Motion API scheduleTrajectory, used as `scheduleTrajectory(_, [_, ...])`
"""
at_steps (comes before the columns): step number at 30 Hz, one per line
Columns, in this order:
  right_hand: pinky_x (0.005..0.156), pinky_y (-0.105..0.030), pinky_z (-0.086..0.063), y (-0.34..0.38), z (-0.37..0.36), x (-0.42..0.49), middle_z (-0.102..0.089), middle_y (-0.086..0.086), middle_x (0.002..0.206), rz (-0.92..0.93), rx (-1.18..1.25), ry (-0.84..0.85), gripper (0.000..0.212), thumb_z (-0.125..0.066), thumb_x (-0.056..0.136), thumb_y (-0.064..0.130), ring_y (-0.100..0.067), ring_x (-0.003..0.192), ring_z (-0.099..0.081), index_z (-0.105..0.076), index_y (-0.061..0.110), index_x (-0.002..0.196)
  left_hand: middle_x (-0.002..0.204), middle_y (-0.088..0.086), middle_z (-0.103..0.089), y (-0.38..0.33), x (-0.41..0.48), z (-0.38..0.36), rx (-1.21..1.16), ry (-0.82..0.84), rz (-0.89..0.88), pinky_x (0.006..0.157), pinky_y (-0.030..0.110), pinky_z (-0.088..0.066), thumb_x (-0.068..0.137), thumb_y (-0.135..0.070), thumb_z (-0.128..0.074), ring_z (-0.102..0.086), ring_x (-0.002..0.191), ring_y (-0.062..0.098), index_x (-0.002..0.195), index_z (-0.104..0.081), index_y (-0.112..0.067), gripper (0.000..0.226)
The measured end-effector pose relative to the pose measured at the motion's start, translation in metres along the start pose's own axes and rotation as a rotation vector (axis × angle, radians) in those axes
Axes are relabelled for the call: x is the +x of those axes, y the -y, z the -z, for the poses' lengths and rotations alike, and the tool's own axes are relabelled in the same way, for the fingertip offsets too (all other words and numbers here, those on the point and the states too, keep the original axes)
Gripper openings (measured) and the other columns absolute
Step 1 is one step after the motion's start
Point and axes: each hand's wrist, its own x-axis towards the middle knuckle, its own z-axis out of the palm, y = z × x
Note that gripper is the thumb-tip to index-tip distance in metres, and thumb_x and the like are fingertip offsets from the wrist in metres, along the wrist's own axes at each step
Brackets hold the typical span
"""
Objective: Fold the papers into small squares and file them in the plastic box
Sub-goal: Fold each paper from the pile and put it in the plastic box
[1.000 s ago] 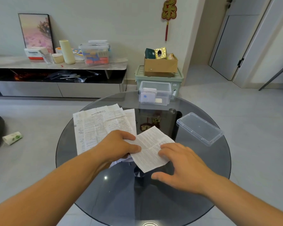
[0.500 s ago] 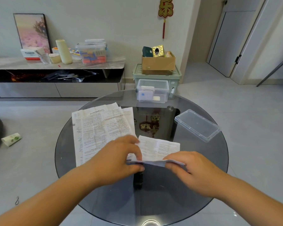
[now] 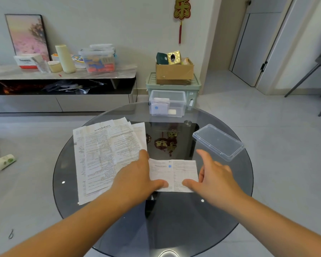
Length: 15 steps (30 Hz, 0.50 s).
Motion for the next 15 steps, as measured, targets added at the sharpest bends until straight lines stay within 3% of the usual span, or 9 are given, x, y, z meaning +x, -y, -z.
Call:
scheduleTrajectory(3, [0.097, -0.031, -0.035, 0.002, 0.0, -0.006, -0.042, 0.016, 0.112, 0.101, -0.119, -0.065, 0.062, -0.066, 0.087, 0.055, -0.011, 0.111, -0.037, -0.036, 0.038, 0.138, 0.119, -0.005, -0.057, 0.0, 0.002, -0.001, 0.008, 0.007, -0.025, 0.085, 0.036, -0.056, 0.075, -0.061, -0.076, -0.061, 0.103, 0.018, 0.139, -0.023, -0.037, 0.087])
scheduleTrajectory(5, [0.095, -0.032, -0.04, 0.003, -0.005, -0.012, -0.042, 0.011, 0.117, 0.285, -0.183, -0.112, 0.037, -0.064, 0.091, 0.045, -0.014, 0.109, -0.038, -0.052, 0.036, 0.125, 0.128, -0.003, -0.043, -0.002, 0.001, 0.0, 0.07, 0.024, -0.053, 0.091, 0.034, -0.051, 0.078, -0.065, -0.071, -0.05, 0.114, 0.018, 0.141, -0.028, -0.042, 0.079])
scheduleTrajectory(7, [0.091, -0.037, -0.045, 0.005, -0.012, -0.017, -0.046, 0.01, 0.119, 0.409, -0.177, -0.055, 0.022, -0.056, 0.095, 0.037, -0.015, 0.106, -0.041, -0.06, 0.035, 0.116, 0.126, -0.002, -0.034, -0.003, 0.003, 0.002, 0.123, 0.03, -0.073, 0.097, 0.032, -0.046, 0.079, -0.068, -0.067, -0.04, 0.117, 0.017, 0.14, -0.035, -0.043, 0.073])
scheduleTrajectory(10, [0.1, -0.033, -0.035, 0.003, -0.016, -0.019, -0.041, 0.015, 0.133, 0.428, -0.207, 0.067, 0.034, -0.038, 0.102, 0.043, -0.013, 0.116, -0.035, -0.053, 0.041, 0.132, 0.135, -0.004, -0.034, -0.002, 0.008, 0.005, 0.179, 0.067, -0.102, 0.106, 0.035, -0.036, 0.08, -0.069, -0.065, -0.033, 0.125, 0.018, 0.143, -0.036, -0.044, 0.074])
scheduleTrajectory(15, [0.104, -0.033, -0.028, -0.005, -0.002, -0.021, -0.036, 0.019, 0.151, 0.43, -0.266, 0.147, 0.046, -0.028, 0.101, 0.054, -0.013, 0.127, -0.031, -0.047, 0.044, 0.142, 0.145, -0.006, -0.04, -0.007, 0.019, 0.013, 0.225, 0.155, -0.156, 0.108, 0.038, -0.03, 0.076, -0.068, -0.071, -0.034, 0.132, 0.019, 0.149, -0.033, -0.04, 0.087])
